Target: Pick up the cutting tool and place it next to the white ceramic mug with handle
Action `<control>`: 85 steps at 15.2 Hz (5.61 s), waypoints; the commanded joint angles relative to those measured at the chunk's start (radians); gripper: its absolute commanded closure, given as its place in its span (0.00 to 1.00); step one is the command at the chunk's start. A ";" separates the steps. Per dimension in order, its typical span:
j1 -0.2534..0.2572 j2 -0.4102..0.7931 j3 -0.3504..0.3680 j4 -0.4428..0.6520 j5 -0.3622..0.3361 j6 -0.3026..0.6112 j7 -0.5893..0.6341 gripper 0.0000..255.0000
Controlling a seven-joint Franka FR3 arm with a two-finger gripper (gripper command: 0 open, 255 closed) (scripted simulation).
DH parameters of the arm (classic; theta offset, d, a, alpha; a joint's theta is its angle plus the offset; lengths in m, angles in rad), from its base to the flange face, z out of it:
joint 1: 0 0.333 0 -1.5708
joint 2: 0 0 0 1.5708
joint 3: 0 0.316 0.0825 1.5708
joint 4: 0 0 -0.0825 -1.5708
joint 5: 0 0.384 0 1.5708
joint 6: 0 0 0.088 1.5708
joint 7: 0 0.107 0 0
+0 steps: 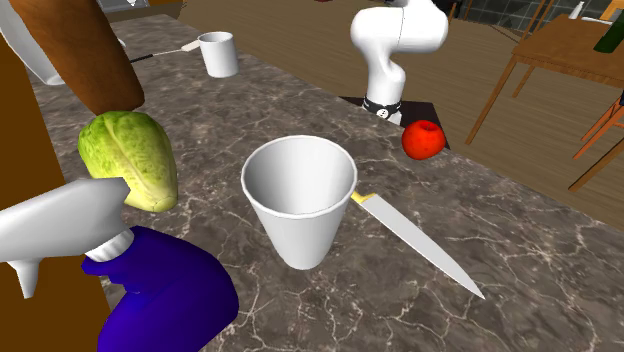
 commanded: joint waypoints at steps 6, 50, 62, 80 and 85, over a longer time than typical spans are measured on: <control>0.042 0.121 -0.088 -0.034 -0.050 0.120 -0.210 0.00; 0.160 0.669 -0.286 0.039 -0.064 0.498 -0.826 1.00; 0.161 0.606 -0.274 0.144 -0.077 0.332 -0.818 1.00; 0.158 0.548 -0.267 0.315 -0.087 0.106 -0.832 1.00; 0.110 0.417 -0.307 0.204 -0.140 0.098 -0.895 1.00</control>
